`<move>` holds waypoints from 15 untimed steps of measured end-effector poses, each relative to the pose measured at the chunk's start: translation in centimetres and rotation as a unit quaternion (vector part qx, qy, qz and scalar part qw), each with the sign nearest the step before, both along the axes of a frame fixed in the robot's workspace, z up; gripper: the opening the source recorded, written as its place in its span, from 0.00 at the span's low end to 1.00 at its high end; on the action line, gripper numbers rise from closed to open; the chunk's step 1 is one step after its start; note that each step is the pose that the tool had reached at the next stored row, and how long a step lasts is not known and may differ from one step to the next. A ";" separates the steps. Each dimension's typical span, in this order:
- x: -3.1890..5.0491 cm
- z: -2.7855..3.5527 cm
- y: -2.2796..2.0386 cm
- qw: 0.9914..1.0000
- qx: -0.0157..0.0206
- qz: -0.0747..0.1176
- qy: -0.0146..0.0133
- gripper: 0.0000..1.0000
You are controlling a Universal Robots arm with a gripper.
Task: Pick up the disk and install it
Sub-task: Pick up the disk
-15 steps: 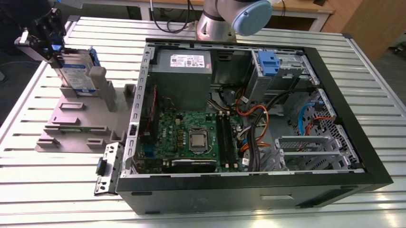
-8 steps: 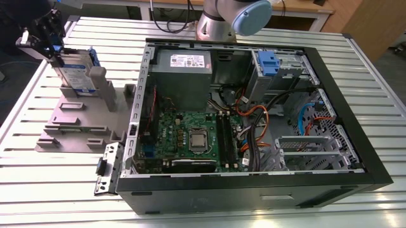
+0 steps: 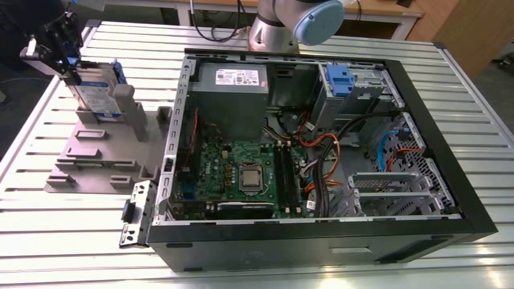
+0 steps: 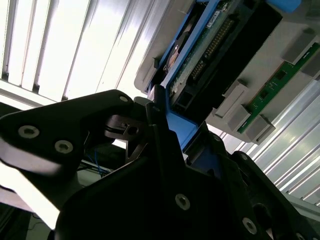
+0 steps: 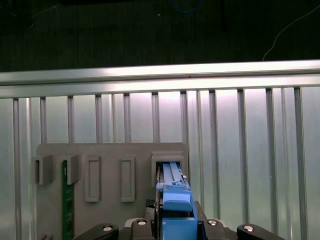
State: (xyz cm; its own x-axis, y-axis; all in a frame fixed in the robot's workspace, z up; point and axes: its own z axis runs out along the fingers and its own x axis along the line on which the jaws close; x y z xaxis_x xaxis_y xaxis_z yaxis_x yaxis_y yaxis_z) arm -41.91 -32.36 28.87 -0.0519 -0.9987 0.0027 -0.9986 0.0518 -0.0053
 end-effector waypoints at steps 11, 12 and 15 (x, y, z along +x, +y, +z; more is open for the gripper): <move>0.00 0.31 0.00 1.000 0.000 0.000 0.000 0.36; -0.01 0.35 0.00 1.000 0.000 0.000 0.000 0.36; 0.00 0.51 0.00 1.000 0.000 0.000 0.000 0.36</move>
